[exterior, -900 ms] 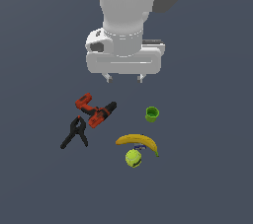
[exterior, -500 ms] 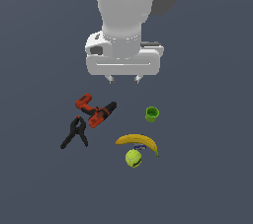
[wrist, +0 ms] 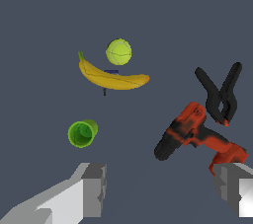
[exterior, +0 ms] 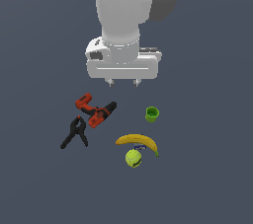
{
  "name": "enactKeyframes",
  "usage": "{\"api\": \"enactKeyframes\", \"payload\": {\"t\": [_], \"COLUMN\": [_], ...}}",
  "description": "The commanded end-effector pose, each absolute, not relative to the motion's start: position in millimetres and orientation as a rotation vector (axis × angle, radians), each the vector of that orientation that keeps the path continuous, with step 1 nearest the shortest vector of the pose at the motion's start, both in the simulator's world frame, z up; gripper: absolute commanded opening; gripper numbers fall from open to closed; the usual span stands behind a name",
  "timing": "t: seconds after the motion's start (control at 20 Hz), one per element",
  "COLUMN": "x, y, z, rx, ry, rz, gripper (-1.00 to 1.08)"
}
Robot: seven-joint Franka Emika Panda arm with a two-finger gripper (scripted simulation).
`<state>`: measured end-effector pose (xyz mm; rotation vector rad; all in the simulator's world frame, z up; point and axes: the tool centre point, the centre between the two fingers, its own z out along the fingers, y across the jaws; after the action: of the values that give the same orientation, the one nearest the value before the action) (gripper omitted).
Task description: Pick up a designated object from a clutter of objects.
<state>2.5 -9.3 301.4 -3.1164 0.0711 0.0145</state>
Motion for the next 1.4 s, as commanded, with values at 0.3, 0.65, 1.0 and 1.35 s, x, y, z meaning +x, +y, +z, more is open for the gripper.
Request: {"api": "enactKeyframes", "payload": {"t": [0.3, 0.65, 1.0, 1.35], "x": [-1, -14, -38, -68], "y": [-16, -26, -40, -55], "z": [257, 200, 145, 98], "rx": [-3.091, -3.05, -3.0, -2.946], "ry": [0.231, 0.455, 0.701, 0.938], "rz": [0.002, -0.014, -0.032, -0.053], "gripper": [0.68, 0.68, 0.68, 0.68]}}
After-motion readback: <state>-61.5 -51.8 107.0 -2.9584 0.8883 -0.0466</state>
